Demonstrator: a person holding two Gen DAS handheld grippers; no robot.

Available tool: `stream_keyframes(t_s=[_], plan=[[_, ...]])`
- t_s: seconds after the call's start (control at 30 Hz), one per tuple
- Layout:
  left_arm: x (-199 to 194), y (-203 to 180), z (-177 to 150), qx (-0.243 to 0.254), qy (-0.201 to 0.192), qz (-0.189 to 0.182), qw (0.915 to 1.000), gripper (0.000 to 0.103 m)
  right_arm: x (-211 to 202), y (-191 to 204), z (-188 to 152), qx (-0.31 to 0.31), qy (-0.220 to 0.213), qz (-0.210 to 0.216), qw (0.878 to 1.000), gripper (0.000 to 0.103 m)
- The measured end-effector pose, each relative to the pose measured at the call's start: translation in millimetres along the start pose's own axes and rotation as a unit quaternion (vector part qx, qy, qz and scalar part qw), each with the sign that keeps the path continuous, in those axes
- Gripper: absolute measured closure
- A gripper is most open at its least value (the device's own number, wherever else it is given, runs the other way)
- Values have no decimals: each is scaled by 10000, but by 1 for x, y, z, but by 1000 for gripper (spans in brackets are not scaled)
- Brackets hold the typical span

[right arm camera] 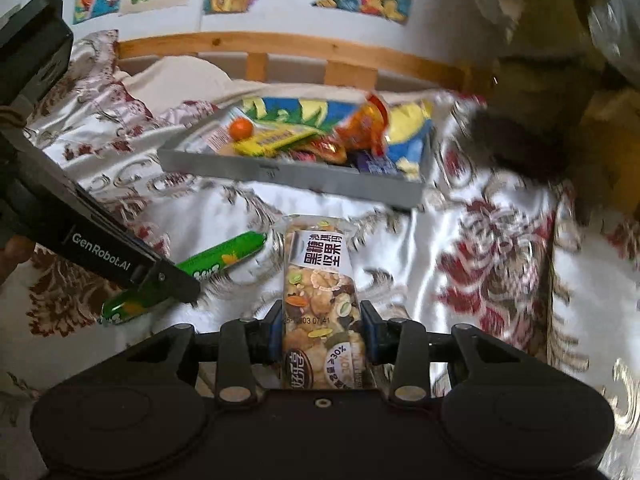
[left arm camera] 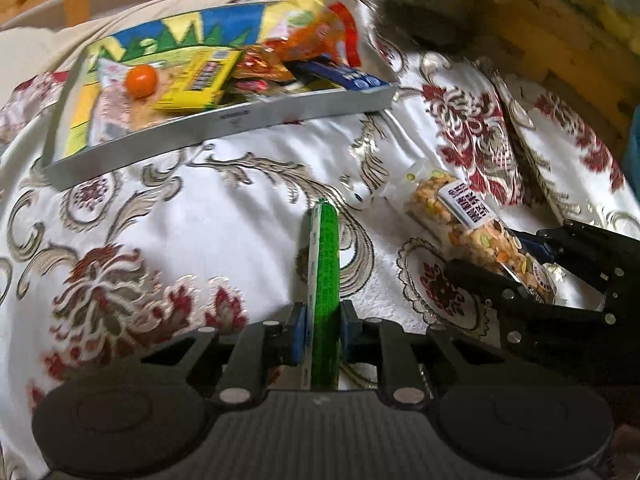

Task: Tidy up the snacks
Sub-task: 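Carry the stick snack and nut bar pack up over the tray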

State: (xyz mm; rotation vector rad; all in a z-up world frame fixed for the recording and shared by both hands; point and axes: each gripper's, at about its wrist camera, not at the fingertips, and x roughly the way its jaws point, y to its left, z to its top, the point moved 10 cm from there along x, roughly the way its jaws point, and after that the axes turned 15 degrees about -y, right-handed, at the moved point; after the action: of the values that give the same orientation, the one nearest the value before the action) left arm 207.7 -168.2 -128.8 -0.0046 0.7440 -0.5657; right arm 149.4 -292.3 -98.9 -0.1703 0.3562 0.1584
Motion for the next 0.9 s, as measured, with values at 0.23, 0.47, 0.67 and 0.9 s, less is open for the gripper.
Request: stream_keyframes(t_s=[0.23, 0.47, 0.67, 0.9], plan=[[-24, 20, 33, -178, -502, 146, 9985, 85, 9, 4, 30, 40, -276, 156, 9995, 64], [-12, 44, 97, 24, -964, 518, 9940, 85, 52, 1, 83, 71, -640, 367, 9973, 64], [11, 71, 151, -98, -1351, 843, 9872, 85, 109, -22, 122, -13, -802, 279, 9964, 64], [49, 109, 185, -242, -1339, 1058, 9850, 85, 178, -36, 150, -196, -764, 106, 9968, 64]])
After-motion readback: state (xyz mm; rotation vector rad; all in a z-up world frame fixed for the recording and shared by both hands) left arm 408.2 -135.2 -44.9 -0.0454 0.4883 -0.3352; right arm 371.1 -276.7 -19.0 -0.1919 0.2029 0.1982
